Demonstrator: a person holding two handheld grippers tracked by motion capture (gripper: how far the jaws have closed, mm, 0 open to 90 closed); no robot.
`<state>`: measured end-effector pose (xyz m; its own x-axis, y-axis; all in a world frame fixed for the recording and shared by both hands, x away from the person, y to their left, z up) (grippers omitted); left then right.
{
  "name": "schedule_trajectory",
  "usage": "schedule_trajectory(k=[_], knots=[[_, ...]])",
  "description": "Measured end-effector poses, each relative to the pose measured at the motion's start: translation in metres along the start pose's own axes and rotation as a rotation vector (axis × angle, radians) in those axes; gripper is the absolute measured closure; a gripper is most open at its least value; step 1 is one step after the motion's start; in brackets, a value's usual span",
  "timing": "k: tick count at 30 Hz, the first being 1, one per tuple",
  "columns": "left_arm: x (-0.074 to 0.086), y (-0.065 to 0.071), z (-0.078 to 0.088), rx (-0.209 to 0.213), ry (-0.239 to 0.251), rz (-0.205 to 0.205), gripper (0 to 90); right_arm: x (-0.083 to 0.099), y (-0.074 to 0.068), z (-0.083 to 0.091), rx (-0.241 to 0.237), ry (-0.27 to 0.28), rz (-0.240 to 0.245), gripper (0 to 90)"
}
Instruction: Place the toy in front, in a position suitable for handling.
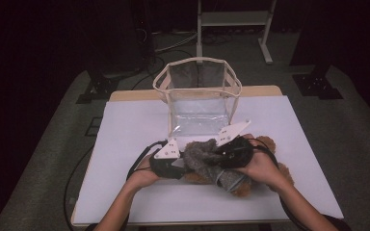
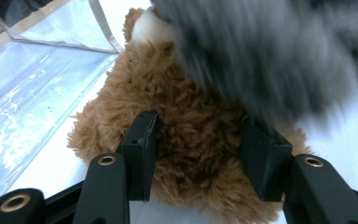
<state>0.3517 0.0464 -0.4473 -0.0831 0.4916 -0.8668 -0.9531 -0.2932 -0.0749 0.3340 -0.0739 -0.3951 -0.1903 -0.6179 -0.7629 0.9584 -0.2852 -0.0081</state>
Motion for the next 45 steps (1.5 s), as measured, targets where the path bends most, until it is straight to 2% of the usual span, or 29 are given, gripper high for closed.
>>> schedule_trajectory(k=[2,3,5,9,11,14,18,22,23,25,27,30,33,35,36,38,41,43,45], knots=[[0.001,0.0,0.003,-0.001,0.0,-0.004,48.1,0.005,-0.001,-0.007,-0.004,-0.026,0.007,77.4],[0.001,-0.002,0.006,-0.002,0.002,-0.006,47.8,0.008,0.0,-0.008,-0.011,-0.022,0.003,77.4],[0.002,-0.004,0.01,-0.008,0.005,0.002,47.9,0.014,0.002,-0.004,-0.022,-0.016,-0.029,77.5],[0.008,-0.007,0.011,-0.005,-0.006,0.015,47.9,0.031,0.007,0.009,0.0,-0.028,-0.052,77.4],[0.009,-0.005,0.008,0.004,-0.009,0.015,48.4,0.034,0.007,0.012,0.007,-0.028,-0.06,77.4],[0.007,0.001,0.002,0.023,-0.016,-0.001,49.2,0.029,0.003,0.011,0.005,-0.018,-0.04,77.3],[0.007,0.005,0.0,0.044,-0.019,-0.006,49.1,0.014,-0.007,-0.002,-0.026,-0.003,-0.005,77.3],[0.01,0.006,0.001,0.054,-0.028,-0.009,48.3,0.01,-0.012,-0.015,-0.049,-0.02,0.023,77.2],[0.01,0.006,0.002,0.055,-0.029,-0.008,48.0,0.01,-0.012,-0.014,-0.05,-0.021,0.013,77.2],[0.011,0.007,0.002,0.057,-0.034,-0.01,47.3,0.012,-0.008,-0.006,-0.038,-0.014,0.009,77.2],[0.01,0.008,0.001,0.061,-0.037,-0.018,47.1,0.016,-0.001,0.006,-0.014,-0.002,-0.018,77.2],[0.01,0.01,0.001,0.07,-0.043,-0.023,46.7,0.024,0.014,0.026,0.043,0.006,-0.046,77.0],[0.009,0.01,0.002,0.071,-0.044,-0.025,45.5,0.03,0.03,0.042,0.09,0.016,-0.098,77.0],[0.006,0.01,0.003,0.069,-0.036,-0.022,44.7,0.035,0.038,0.046,0.098,0.025,-0.126,77.0],[0.005,0.01,0.004,0.07,-0.036,-0.027,44.3,0.038,0.039,0.045,0.09,0.023,-0.139,77.0],[0.0,0.01,0.006,0.069,-0.004,-0.025,42.3,0.043,0.036,0.038,0.062,0.016,-0.148,77.0],[-0.009,0.013,0.005,0.07,0.039,-0.027,38.9,0.045,0.023,0.026,0.009,-0.004,-0.131,76.9],[-0.009,0.015,0.001,0.075,0.029,-0.039,38.3,0.043,0.016,0.022,-0.007,-0.016,-0.114,76.8],[-0.007,0.018,-0.003,0.077,0.012,-0.047,38.5,0.043,0.015,0.025,0.001,-0.024,-0.099,76.9]])
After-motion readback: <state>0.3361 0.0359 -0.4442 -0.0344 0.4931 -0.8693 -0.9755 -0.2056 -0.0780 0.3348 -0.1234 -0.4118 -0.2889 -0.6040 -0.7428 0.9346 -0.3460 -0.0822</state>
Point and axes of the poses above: each handheld gripper's, and its own axes: z roughly backward along the jaws, x roughly out of its underside, y roughly to its right, the point moved 8 cm from there along -z, roughly forward along the jaws, and after that the axes turned 3 degrees about y, right-handed, at the moved point
